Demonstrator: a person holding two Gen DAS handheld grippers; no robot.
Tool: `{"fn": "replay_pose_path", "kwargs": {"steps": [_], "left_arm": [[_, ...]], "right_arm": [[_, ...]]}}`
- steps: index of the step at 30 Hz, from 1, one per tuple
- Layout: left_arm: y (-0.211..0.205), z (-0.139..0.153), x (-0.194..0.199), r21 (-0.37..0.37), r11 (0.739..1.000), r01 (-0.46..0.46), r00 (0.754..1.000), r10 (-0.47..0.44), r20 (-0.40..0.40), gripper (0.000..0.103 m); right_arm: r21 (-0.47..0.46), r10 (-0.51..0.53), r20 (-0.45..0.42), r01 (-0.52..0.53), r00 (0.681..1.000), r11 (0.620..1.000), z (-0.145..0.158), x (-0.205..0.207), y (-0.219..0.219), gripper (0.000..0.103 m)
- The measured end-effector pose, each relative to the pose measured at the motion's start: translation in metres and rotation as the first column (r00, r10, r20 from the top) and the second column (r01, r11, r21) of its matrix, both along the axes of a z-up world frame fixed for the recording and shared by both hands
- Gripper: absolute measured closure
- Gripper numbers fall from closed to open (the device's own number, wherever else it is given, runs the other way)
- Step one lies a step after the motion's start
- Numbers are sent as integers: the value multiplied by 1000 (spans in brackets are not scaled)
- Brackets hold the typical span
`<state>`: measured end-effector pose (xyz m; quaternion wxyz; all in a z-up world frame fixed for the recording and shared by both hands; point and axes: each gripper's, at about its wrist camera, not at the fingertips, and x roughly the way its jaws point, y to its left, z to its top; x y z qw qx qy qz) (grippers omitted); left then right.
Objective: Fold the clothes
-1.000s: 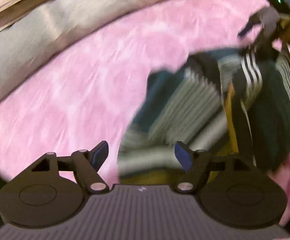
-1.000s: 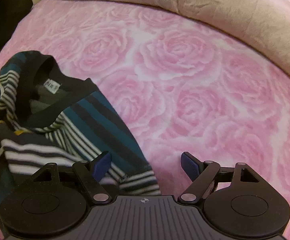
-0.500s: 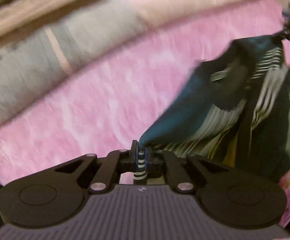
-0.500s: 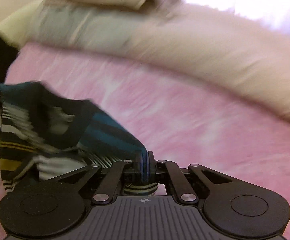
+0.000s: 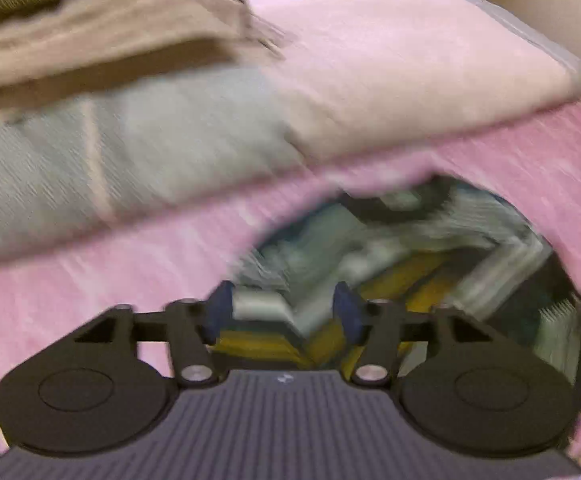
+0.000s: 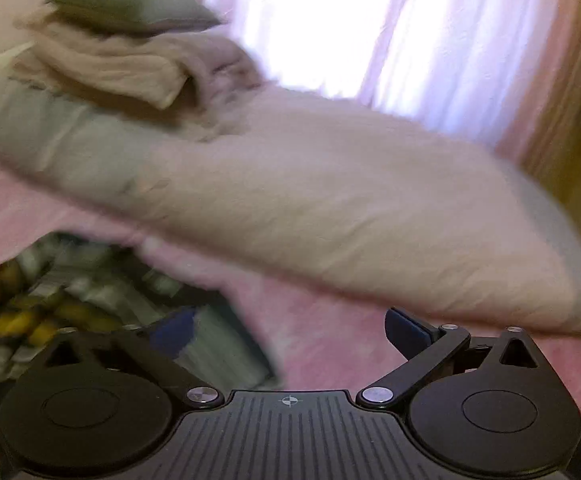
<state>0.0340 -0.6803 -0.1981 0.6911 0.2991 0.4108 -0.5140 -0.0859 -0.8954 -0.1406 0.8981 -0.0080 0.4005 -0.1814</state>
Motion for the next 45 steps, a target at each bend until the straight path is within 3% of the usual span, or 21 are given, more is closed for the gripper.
{"fn": "replay_pose_path", "kwargs": {"steps": [2, 4, 6, 9, 11, 15, 17, 18, 19, 21, 23, 25, 27, 29, 32, 37, 39, 42, 43, 44, 45], "left_arm": [[26, -17, -48, 17, 995, 100, 995, -100, 10, 47], [53, -36, -109, 42, 956, 291, 955, -293, 36, 48], [79, -55, -172, 72, 864, 498, 863, -502, 55, 48], [100, -77, -249, 91, 674, 733, 666, -738, 109, 45], [101, -90, -287, 111, 572, 813, 550, -816, 178, 43], [89, -120, -331, 181, 421, 889, 361, -887, 287, 43], [84, -135, -339, 242, 355, 903, 281, -914, 292, 59], [82, -133, -336, 251, 349, 903, 278, -920, 277, 82], [80, -131, -334, 257, 346, 902, 280, -923, 262, 89], [79, -102, -314, 200, 431, 880, 377, -890, 256, 92], [81, -60, -281, 129, 551, 825, 511, -823, 248, 93], [89, -18, -240, 77, 660, 748, 623, -737, 262, 93], [97, 18, -197, 67, 755, 652, 708, -638, 303, 93], [107, 45, -158, 71, 824, 561, 759, -547, 351, 93], [123, 78, -110, 80, 893, 442, 800, -433, 414, 93], [152, 89, -60, 95, 935, 342, 815, -346, 465, 93], [166, 86, -50, 101, 936, 338, 816, -345, 464, 93], [189, 73, -51, 109, 923, 370, 807, -377, 455, 93], [196, 68, -52, 110, 917, 383, 803, -390, 450, 93], [204, 63, -54, 110, 911, 396, 800, -402, 446, 93], [211, 60, -56, 104, 909, 404, 802, -406, 438, 93]], "right_arm": [[73, 7, -65, -3, 998, 997, -22, -22, 10, 2], [162, -14, -133, 36, 991, 986, -48, -55, 20, 2], [229, -57, -198, 103, 979, 968, -68, -85, 27, 2], [320, -143, -296, 239, 944, 917, -95, -133, 38, 2], [350, -202, -320, 314, 926, 883, -103, -155, 41, 2], [376, -251, -334, 372, 909, 848, -108, -185, 51, 2], [377, -261, -334, 382, 906, 844, -109, -195, 55, 2], [378, -261, -333, 382, 906, 843, -109, -200, 56, 2], [380, -260, -332, 380, 907, 843, -110, -204, 59, 2], [386, -255, -327, 375, 910, 843, -111, -213, 65, 2], [408, -222, -309, 340, 925, 848, -110, -219, 77, 2], [435, -193, -292, 310, 937, 845, -111, -221, 90, 2], [488, -170, -271, 288, 947, 824, -115, -216, 107, 2], [550, -175, -239, 282, 955, 786, -121, -206, 126, 2], [616, -231, -196, 303, 953, 728, -133, -189, 151, 2], [603, -350, -195, 393, 916, 694, -163, -167, 193, 2], [569, -369, -171, 397, 913, 720, -171, -159, 214, 2], [464, -340, -111, 351, 934, 813, -174, -143, 246, 2], [435, -329, -97, 337, 939, 835, -175, -138, 254, 10], [417, -326, -94, 334, 941, 845, -177, -135, 259, 29], [397, -335, -97, 345, 937, 850, -177, -133, 260, 37]]}}
